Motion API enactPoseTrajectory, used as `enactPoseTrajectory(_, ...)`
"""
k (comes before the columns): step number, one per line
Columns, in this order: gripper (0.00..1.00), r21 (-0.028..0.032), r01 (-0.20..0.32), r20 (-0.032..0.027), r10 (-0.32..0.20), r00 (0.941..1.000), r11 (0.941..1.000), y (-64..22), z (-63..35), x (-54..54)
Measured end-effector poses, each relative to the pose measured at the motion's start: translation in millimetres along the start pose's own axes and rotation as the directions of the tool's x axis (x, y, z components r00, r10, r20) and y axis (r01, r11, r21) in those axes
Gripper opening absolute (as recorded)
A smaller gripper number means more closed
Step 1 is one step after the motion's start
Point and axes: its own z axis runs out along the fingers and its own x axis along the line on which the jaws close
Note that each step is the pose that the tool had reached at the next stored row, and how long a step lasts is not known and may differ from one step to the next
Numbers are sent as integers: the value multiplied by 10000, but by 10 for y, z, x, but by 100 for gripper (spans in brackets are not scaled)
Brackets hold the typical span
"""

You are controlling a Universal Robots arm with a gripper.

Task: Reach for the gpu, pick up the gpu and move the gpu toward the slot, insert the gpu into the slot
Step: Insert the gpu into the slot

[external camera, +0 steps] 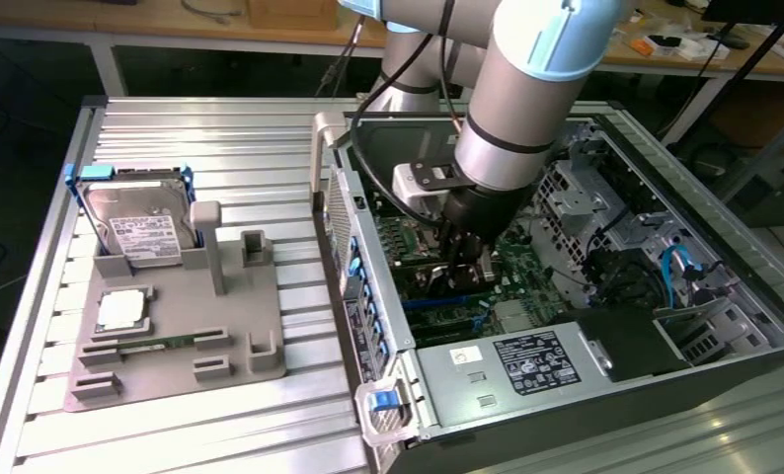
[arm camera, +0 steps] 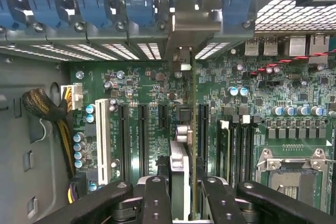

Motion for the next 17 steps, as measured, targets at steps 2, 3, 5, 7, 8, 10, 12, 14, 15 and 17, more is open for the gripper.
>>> enactPoseTrajectory(2,28,2,1,3,-1,10000,10000,1,3,0)
enactPoseTrajectory(3,28,2,1,3,-1,10000,10000,2,4,0)
enactPoseTrajectory(5,28,4,0,8,0,10000,10000,5,18,-1)
enactPoseTrajectory(7,28,2,0,4,0,10000,10000,9,38,-1)
enactPoseTrajectory(8,28,2,1,5,-1,10000,10000,10,45,-1)
enactPoseTrajectory(10,28,1,1,2,-1,10000,10000,13,52,-1)
enactPoseTrajectory(12,28,1,1,2,-1,10000,10000,15,56,-1)
enactPoseTrajectory(14,28,2,0,4,0,10000,10000,18,60,-1)
enactPoseTrajectory(15,28,2,1,5,-1,10000,10000,20,64,-3)
enactPoseTrajectory(17,28,3,0,8,0,10000,10000,23,72,-6)
